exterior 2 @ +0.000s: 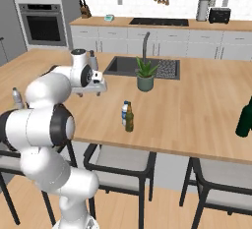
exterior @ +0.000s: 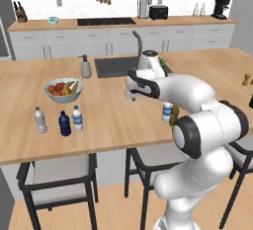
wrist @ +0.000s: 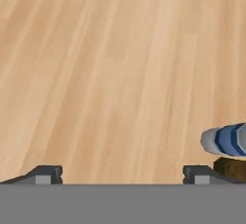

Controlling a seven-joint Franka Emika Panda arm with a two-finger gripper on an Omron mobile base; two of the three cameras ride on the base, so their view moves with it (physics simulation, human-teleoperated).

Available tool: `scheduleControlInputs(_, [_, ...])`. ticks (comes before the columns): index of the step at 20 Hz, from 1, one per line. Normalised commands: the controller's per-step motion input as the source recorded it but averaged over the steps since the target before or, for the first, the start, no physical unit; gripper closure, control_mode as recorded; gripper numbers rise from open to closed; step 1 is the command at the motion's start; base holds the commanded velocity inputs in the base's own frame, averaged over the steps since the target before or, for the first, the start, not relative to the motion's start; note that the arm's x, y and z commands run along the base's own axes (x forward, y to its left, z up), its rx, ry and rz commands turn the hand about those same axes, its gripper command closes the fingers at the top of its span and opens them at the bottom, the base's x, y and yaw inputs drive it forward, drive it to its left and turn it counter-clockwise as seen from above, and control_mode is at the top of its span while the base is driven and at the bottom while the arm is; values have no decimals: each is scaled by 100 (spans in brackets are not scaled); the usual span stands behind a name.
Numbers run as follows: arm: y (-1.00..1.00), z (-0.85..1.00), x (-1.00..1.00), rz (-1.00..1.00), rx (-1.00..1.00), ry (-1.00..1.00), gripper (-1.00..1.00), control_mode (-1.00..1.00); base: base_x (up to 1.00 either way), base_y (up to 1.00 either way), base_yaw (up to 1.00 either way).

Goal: Move the plastic bottles in the middle to the plastics group, and the glass bottles in the middle to the glass group.

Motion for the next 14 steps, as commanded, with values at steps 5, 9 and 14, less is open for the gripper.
scheduleControlInputs(5, [-43, 46, -76, -32, 7, 14, -100, -100, 0, 0, 0])
scheduleControlInputs(9, [-68, 6, -76, -24, 6, 3, -100, -100, 0, 0, 0])
scheduleControlInputs(14, [-96, -1, -42, -7, 1, -5, -100, -100, 0, 0, 0])
